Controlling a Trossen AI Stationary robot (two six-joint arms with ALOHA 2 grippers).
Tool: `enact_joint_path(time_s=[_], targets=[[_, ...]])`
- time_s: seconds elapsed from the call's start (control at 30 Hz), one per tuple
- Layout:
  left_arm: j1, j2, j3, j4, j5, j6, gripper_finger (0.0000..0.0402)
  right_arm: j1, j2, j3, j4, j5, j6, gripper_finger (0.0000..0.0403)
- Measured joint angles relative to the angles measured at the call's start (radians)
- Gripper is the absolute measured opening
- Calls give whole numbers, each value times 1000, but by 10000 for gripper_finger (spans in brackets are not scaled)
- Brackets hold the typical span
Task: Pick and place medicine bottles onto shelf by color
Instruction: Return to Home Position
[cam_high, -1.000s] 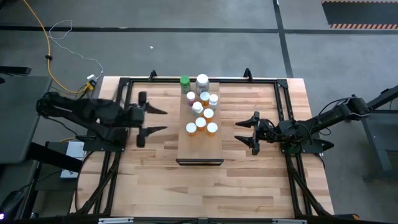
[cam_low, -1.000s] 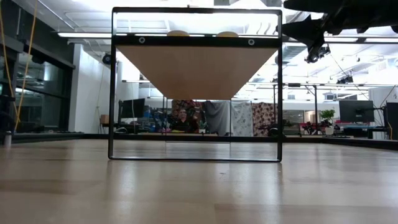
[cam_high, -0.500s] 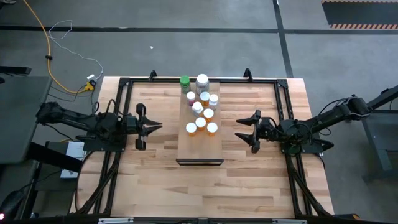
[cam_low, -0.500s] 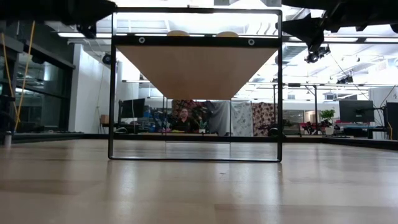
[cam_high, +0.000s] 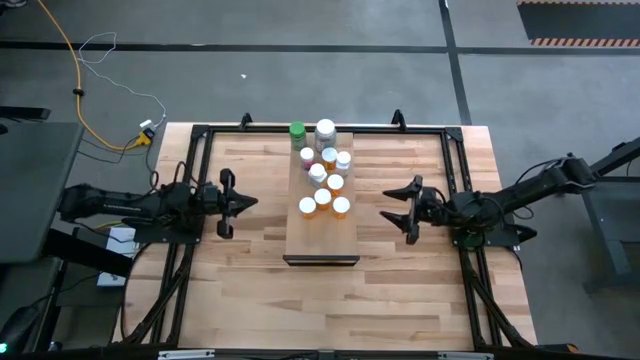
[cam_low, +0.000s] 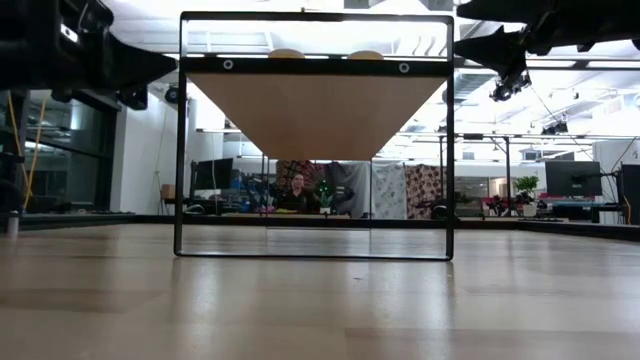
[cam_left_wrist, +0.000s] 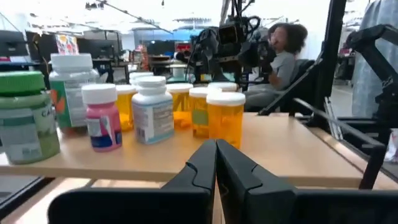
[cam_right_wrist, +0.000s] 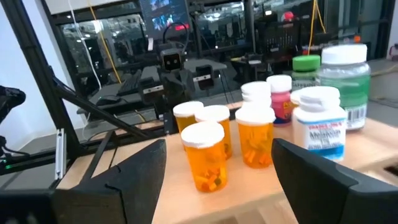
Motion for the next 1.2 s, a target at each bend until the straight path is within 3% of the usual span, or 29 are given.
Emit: enact_joint_path(time_s=[0.2,0.47,0.6,0.83,0.93,1.2], targets=[[5,-57,1,-56,30,-17,0,0,-157,0,-232,-9,92,223],[5,-89,2,-60,79,-8,0,0,-417,0,-575,-42,108,16],[5,-89,2,-80,84,9,0,2,-547,-5,-691,-41,147,25],[5,-89,2,-88,83,2,0,27,-714,-209,-469,-43,48,7],[5,-89,2,-89,83,2,0,27,-782,-253,-480,-45,36,2],[5,-88,2,-94,81,2,3,-1,-782,-258,-439,-6,-53,0]])
